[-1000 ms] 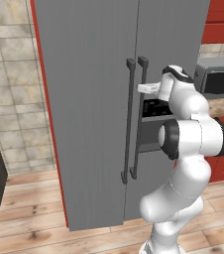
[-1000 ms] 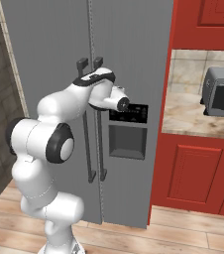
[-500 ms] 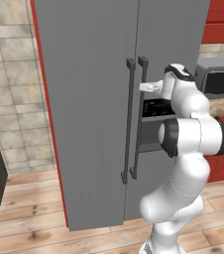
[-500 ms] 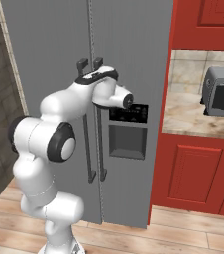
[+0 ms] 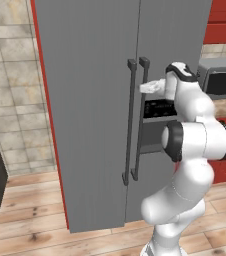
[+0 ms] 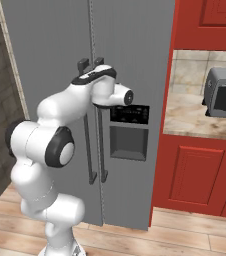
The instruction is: Pick up the frozen steak from the freezer, place it on any shelf in the fridge, and close the fridge and freezer doors when done.
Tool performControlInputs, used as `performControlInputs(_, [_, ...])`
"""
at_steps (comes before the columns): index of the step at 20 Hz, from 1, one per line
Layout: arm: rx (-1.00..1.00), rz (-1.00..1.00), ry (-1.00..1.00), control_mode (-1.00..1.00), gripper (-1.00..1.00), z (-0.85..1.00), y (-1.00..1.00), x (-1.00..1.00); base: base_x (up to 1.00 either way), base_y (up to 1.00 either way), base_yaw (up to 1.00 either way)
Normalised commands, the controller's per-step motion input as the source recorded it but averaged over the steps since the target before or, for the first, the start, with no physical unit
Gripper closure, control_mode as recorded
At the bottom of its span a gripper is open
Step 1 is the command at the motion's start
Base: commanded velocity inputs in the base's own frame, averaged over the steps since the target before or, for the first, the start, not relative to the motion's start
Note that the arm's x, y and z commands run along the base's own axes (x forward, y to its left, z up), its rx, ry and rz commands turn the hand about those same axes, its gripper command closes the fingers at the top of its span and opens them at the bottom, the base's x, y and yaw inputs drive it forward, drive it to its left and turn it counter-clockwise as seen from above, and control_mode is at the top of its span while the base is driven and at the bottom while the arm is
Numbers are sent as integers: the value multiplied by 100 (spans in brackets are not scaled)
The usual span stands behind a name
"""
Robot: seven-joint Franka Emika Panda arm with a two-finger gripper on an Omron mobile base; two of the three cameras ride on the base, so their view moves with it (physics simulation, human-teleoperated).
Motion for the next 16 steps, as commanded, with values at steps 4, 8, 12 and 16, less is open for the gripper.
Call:
performControlInputs(4, [-21,-2,-15,-100,-100,0,88,-19,0,0,0])
performControlInputs(8, [-20,-26,-7,-100,-100,0,71,40,0,0,0])
performControlInputs(12, [-17,-53,0,-100,-100,-2,41,93,0,0,0])
performControlInputs(16, [-14,-63,0,-100,-100,-23,55,100,0,0,0])
